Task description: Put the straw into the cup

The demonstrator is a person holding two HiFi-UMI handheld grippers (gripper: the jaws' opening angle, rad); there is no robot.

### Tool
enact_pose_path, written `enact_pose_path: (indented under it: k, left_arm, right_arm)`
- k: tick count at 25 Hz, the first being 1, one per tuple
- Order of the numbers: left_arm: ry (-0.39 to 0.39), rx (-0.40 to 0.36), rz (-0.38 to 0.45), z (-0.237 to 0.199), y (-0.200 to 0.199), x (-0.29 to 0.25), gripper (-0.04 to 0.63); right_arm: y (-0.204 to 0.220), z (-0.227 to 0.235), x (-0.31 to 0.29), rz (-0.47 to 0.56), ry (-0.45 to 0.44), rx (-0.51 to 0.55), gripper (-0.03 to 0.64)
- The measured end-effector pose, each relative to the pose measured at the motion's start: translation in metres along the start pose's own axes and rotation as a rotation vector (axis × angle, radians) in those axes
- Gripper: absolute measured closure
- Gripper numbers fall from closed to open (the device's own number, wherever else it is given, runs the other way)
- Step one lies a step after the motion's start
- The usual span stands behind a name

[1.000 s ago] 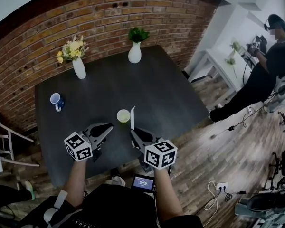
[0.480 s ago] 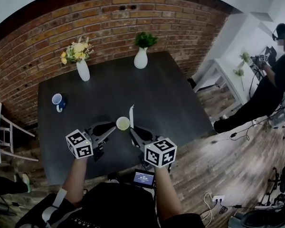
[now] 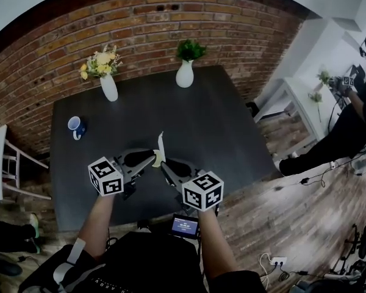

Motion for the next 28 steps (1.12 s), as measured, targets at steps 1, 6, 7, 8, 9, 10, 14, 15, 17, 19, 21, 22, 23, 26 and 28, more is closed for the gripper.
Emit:
enact_pose_path:
  k: [1, 6, 7, 8, 9, 10, 14, 15, 17, 19, 21, 22, 23, 26, 28]
  left_arm:
    - [0.001, -0.007, 0.000, 0.000, -0.002, -0.002, 0.557]
    - [-0.010, -0.034, -0.014, -0.002, -0.005, -0.007, 0.557]
    - [-0.014, -0.034, -0.015, -0.003, -0.005, -0.006, 0.557]
    - [-0.018, -0.037, -0.017, -0.003, -0.005, -0.005, 0.557]
    - [-0.023, -0.042, -0.018, -0.004, -0.004, -0.004, 0.557]
    - [-0.028, -0.046, -0.018, -0.005, -0.004, -0.003, 0.557]
    - [-0.026, -0.059, -0.023, -0.007, -0.003, -0.001, 0.558]
    - [-0.017, -0.067, -0.031, -0.007, -0.002, -0.002, 0.558]
    - [0.001, -0.085, -0.053, -0.005, 0.000, -0.004, 0.558]
    - [0.005, -0.091, -0.063, -0.005, 0.003, -0.005, 0.558]
    - [-0.003, -0.085, -0.059, -0.007, 0.005, -0.005, 0.557]
    - [-0.009, -0.083, -0.057, -0.009, 0.005, -0.005, 0.558]
    - [-0.014, -0.082, -0.056, -0.010, 0.006, -0.004, 0.558]
    - [-0.030, -0.082, -0.051, -0.013, 0.008, -0.001, 0.557]
    - [-0.053, -0.076, -0.043, -0.018, 0.008, 0.003, 0.557]
  right_arm:
    - [0.001, 0.000, -0.002, -0.011, -0.012, 0.013, 0.566]
    - [0.003, 0.003, -0.011, -0.036, -0.063, 0.048, 0.566]
    - [0.003, 0.004, -0.012, -0.040, -0.070, 0.056, 0.566]
    - [0.003, 0.004, -0.014, -0.046, -0.076, 0.065, 0.566]
    - [0.004, 0.004, -0.017, -0.050, -0.084, 0.074, 0.566]
    - [0.005, 0.005, -0.019, -0.054, -0.091, 0.079, 0.566]
    - [0.008, 0.006, -0.027, -0.073, -0.116, 0.105, 0.566]
    - [0.009, 0.007, -0.029, -0.084, -0.119, 0.120, 0.566]
    - [0.012, 0.008, -0.034, -0.107, -0.121, 0.153, 0.566]
    - [0.014, 0.009, -0.038, -0.117, -0.122, 0.165, 0.566]
    - [0.015, 0.011, -0.041, -0.116, -0.125, 0.162, 0.566]
    - [0.016, 0.012, -0.043, -0.115, -0.126, 0.162, 0.566]
    - [0.016, 0.014, -0.044, -0.114, -0.126, 0.162, 0.566]
    - [0.019, 0.017, -0.047, -0.106, -0.124, 0.164, 0.566]
    - [0.019, 0.021, -0.049, -0.094, -0.119, 0.160, 0.566]
Point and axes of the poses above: the fingertips, and each gripper's own axes: x backward along the fingers, z to its right, y out of its underside, the point moved 4 cm from there along x, backward along the fingers, and after that the axes turned 6 degrees about z, right-handed, at the moved point
